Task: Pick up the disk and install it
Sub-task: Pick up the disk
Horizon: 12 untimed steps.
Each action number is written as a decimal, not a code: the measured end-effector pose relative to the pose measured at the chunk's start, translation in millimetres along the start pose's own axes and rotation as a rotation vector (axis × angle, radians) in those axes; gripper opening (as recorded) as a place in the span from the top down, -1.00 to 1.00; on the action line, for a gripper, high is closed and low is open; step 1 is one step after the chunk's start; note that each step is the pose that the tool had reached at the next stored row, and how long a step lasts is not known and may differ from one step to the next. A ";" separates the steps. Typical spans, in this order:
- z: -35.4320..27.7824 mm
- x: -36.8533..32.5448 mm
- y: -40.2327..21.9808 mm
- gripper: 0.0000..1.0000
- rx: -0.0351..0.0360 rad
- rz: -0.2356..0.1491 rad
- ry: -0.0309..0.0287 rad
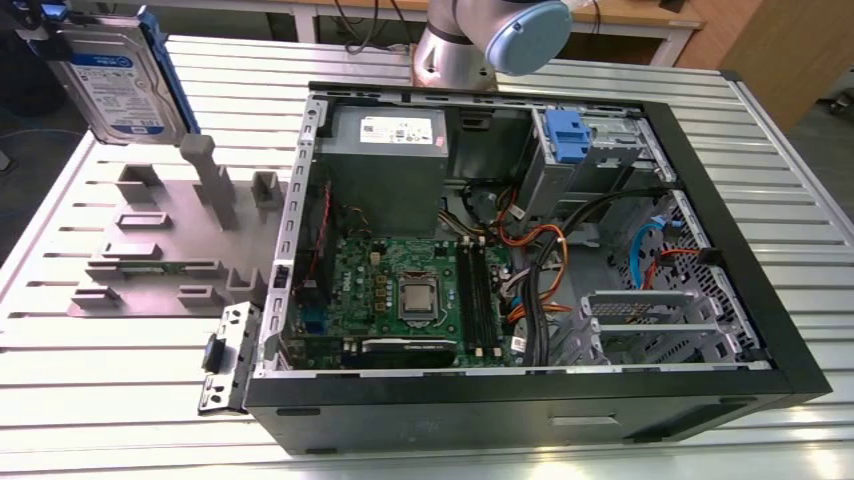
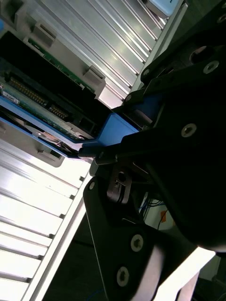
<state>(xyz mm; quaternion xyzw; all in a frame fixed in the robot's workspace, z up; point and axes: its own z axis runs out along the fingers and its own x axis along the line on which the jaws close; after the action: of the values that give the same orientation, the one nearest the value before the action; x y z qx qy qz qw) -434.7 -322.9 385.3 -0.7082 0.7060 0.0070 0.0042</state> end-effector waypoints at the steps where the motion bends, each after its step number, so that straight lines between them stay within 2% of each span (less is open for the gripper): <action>1: -0.1 0.0 0.0 0.27 -0.0001 0.000 0.0000; 12: -3.0 0.0 0.0 0.27 -0.0001 0.000 0.0000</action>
<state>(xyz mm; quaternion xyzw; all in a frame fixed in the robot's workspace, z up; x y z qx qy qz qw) -434.7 -322.9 388.3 -0.7082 0.7060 0.0070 0.0042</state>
